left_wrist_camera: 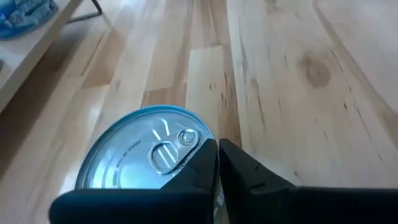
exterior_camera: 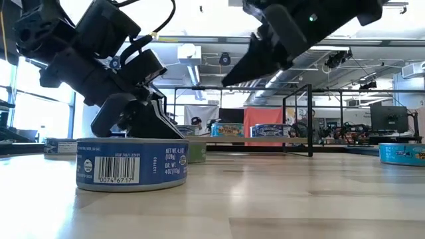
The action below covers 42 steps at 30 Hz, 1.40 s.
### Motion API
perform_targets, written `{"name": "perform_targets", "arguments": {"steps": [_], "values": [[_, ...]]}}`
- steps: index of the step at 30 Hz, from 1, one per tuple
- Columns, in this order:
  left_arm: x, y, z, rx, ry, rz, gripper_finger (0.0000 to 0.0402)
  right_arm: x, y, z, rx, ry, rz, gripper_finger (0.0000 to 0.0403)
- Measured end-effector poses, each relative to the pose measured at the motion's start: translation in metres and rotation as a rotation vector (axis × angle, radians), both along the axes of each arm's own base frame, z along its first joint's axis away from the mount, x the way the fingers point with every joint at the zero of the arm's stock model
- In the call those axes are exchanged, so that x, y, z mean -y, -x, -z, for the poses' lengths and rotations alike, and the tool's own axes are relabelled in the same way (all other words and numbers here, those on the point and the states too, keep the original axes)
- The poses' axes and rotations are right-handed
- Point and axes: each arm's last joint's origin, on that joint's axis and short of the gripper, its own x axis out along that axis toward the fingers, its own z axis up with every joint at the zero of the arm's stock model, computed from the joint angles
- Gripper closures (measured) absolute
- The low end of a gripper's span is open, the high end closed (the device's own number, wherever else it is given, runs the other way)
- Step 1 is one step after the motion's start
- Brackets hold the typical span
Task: Stack canned seafood by type on shelf
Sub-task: Put the green tuna can aligned with the other green tuna can on the shelf
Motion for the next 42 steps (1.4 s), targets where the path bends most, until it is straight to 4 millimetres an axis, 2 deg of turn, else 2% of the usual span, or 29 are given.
{"name": "perform_targets", "arguments": {"steps": [4,9,13,17,23,28,32,37,42], "values": [[0.002,-0.003,-0.006,0.06,0.004,0.011,0.04,0.008,0.003,0.003,-0.073,0.012,0.008,0.0352],[0.004,-0.004,-0.008,0.09,0.016,0.037,0.0401,0.019,-0.002,0.022,-0.168,0.057,-0.04,0.0253],[0.005,-0.005,-0.01,0.111,0.016,0.054,0.0401,0.025,-0.007,0.036,-0.249,0.187,-0.192,0.0175],[0.006,-0.005,-0.011,0.116,0.024,0.066,0.0401,0.028,-0.015,0.054,-0.291,0.343,-0.293,0.0139],[0.006,-0.006,-0.014,0.143,0.021,0.069,0.0401,0.03,-0.03,0.078,-0.257,0.536,-0.283,0.0135],[0.006,-0.008,-0.018,0.183,0.007,0.075,0.0401,0.029,-0.035,0.084,-0.194,0.495,-0.226,0.0139],[0.006,-0.008,-0.018,0.19,-0.02,0.054,0.0401,0.029,-0.035,0.084,-0.153,0.374,-0.143,0.0181],[0.003,-0.009,-0.023,0.22,-0.094,-0.016,0.0399,0.03,-0.035,0.082,-0.147,0.35,-0.124,0.0277],[0.008,-0.008,-0.023,0.202,-0.25,0.031,0.0353,0.043,-0.035,0.067,-0.159,0.238,-0.054,0.028]]}}
